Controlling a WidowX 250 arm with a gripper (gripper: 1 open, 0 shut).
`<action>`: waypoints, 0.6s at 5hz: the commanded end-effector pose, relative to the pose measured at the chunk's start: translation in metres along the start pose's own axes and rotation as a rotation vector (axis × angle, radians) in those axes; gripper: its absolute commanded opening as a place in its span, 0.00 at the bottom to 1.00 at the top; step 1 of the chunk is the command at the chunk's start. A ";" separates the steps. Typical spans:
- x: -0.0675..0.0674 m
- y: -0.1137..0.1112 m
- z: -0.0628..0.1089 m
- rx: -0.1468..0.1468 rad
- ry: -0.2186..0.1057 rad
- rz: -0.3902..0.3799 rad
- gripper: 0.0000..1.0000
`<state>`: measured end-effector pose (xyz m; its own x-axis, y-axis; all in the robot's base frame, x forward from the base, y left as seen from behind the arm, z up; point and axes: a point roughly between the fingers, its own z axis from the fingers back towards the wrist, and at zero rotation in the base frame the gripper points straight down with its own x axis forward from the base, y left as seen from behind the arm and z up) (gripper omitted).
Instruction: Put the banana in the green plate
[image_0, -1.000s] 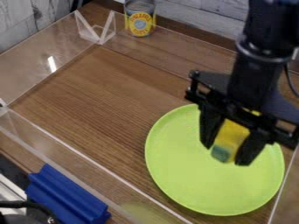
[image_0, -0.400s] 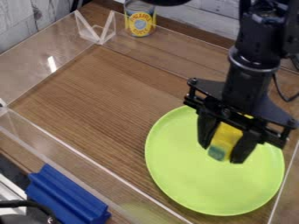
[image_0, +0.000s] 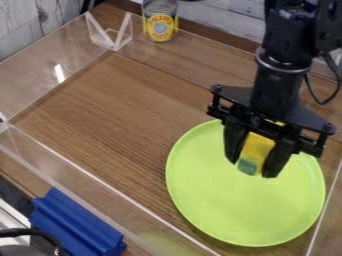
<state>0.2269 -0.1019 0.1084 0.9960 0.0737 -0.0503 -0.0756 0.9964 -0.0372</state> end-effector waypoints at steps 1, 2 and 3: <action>0.009 -0.003 0.012 -0.029 -0.041 0.018 0.00; 0.009 -0.004 0.012 -0.034 -0.038 0.028 0.00; 0.009 -0.009 0.010 -0.037 -0.034 0.023 0.00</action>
<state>0.2307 -0.1059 0.1074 0.9927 0.1045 -0.0604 -0.1076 0.9929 -0.0502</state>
